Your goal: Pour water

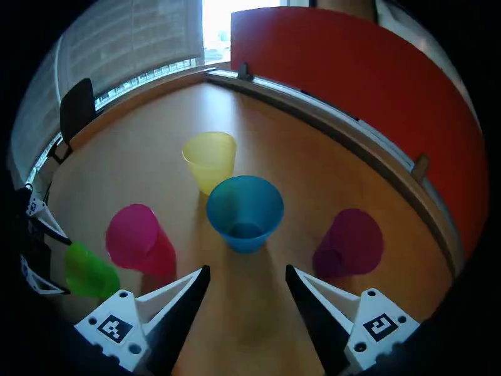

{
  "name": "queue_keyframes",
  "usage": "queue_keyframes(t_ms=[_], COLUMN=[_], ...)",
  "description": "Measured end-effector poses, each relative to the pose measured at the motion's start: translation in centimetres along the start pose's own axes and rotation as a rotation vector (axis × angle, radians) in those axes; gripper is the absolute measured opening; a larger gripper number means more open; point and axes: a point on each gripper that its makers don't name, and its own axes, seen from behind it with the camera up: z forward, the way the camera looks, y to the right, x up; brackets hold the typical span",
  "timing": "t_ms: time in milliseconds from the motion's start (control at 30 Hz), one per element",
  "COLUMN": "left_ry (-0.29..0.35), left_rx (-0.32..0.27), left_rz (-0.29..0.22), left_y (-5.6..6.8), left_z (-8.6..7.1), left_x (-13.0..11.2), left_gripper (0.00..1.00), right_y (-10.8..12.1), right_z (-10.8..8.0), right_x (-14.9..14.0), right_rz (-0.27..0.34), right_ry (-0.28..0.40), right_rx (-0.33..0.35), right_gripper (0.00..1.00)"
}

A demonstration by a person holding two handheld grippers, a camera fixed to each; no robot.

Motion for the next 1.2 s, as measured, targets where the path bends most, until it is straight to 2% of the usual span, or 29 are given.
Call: queue_keyframes(t_ms=[200,400,633,967,1200], left_ry=[0.002,0.010,0.027,0.068,0.103], left_rx=[0.011,0.026,0.053,0.087,0.112], left_rz=[0.003,-0.013,-0.037,-0.063,-0.057], left_y=[0.3,-0.1,-1.3,-3.0,-4.2], left_z=[-1.2,-2.5,-4.1,-6.6,-8.0], left_x=[-0.1,0.2,0.7,2.4,3.9], left_gripper=[0.92,0.92,0.92,0.92,0.92], right_y=[0.0,-0.1,-0.3,-0.6,-1.1], right_z=[-2.5,-5.4,-9.2,-15.0,-18.9], right_x=[-0.6,-1.5,-2.8,-4.2,-4.7], right_rz=[0.023,0.042,0.094,0.186,0.239], right_ry=[0.036,0.077,0.138,0.243,0.320], right_rx=[-0.024,-0.051,-0.099,-0.202,-0.288], right_gripper=[0.93,0.93,0.93,0.93,0.93])
